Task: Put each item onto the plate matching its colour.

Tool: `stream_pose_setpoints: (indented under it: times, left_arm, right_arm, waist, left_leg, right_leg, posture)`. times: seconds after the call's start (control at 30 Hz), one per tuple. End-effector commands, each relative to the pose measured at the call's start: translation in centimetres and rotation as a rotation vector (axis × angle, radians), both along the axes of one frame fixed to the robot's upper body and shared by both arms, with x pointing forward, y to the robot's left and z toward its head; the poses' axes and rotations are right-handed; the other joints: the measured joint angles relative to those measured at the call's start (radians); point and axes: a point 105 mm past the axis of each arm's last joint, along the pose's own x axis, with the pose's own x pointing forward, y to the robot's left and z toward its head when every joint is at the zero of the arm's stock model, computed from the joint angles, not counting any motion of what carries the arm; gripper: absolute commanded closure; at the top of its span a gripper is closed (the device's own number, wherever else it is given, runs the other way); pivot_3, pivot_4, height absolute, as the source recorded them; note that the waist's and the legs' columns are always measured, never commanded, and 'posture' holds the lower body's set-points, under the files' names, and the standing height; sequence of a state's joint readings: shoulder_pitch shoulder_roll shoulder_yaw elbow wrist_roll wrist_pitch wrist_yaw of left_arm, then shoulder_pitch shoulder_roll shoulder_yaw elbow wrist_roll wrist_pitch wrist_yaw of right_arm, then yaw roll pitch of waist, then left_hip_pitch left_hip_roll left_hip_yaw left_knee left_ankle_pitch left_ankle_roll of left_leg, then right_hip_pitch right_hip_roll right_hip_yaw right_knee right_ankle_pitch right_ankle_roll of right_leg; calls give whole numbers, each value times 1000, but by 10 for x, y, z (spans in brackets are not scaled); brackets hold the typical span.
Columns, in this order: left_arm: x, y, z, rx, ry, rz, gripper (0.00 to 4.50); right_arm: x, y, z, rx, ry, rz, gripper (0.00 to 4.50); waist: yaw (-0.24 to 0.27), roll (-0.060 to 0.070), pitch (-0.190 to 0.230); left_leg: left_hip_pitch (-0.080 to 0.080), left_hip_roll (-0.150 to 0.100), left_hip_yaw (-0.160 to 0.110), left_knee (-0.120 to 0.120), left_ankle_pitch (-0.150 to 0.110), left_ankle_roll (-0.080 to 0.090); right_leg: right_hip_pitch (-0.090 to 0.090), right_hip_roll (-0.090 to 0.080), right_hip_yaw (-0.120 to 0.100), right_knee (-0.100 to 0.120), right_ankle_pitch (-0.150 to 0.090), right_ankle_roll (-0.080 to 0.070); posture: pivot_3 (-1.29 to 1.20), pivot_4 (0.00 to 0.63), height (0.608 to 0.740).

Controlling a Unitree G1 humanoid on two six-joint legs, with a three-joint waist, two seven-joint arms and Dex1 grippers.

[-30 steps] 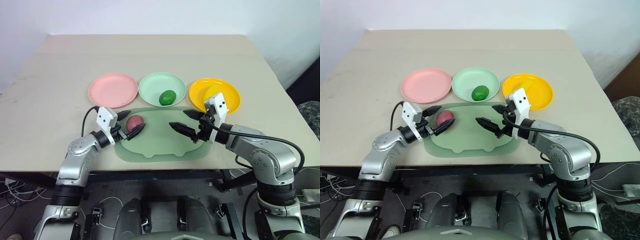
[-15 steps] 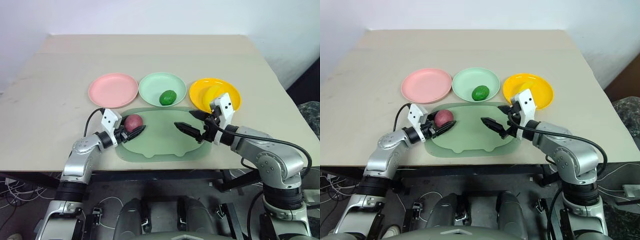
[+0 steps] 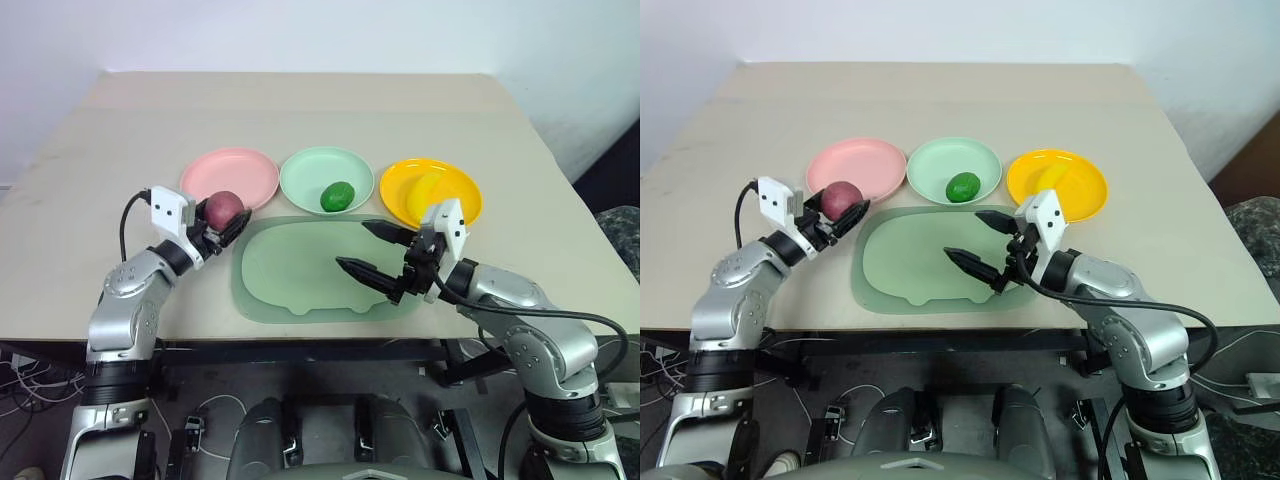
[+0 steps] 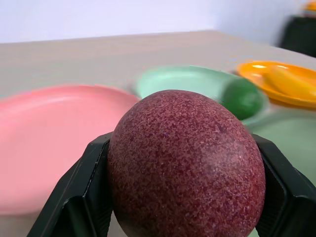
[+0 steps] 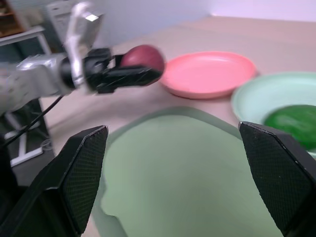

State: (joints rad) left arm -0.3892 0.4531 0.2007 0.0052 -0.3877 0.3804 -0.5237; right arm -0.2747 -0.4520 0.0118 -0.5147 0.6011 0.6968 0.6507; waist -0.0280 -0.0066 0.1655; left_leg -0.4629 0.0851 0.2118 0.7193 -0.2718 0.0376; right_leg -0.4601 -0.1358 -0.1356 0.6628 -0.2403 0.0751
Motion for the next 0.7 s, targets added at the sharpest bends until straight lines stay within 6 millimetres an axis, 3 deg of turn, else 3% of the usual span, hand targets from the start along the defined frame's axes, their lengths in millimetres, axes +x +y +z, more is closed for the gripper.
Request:
stream_pose_setpoints:
  times: [0.03, 0.27, 0.6, 0.7]
  left_arm:
    - [15, 15, 14, 49, 50, 138, 1408]
    - [43, 14, 13, 76, 69, 177, 1408]
    - [56, -5, 2, 73, 106, 122, 1408]
    - [56, -3, 3, 74, 103, 123, 445]
  right_arm:
    - [-1, 4, -3, -16, -29, 31, 0]
    - [3, 4, -9, -53, -49, 18, 0]
    - [6, 1, -10, -43, -65, 0, 0]
    - [7, 0, -10, -43, -68, -6, 0]
  waist:
    - [8, -1, 0]
    - [14, -1, 0]
    - [12, -1, 0]
    - [12, -1, 0]
  left_leg:
    - [0, 0, 0, 0, 0, 0]
    - [0, -2, 1, 0, 0, 0]
    - [0, -1, 1, 0, 0, 0]
    - [0, -1, 1, 0, 0, 0]
  right_leg:
    - [0, 0, 0, 0, 0, 0]
    - [0, 0, 0, 0, 0, 0]
    - [-1, 1, 0, 0, 0, 0]
    - [-1, 1, 0, 0, 0, 0]
  posture:
    - [0, 150, 695]
    - [0, 150, 695]
    - [0, 150, 695]
    - [0, 150, 695]
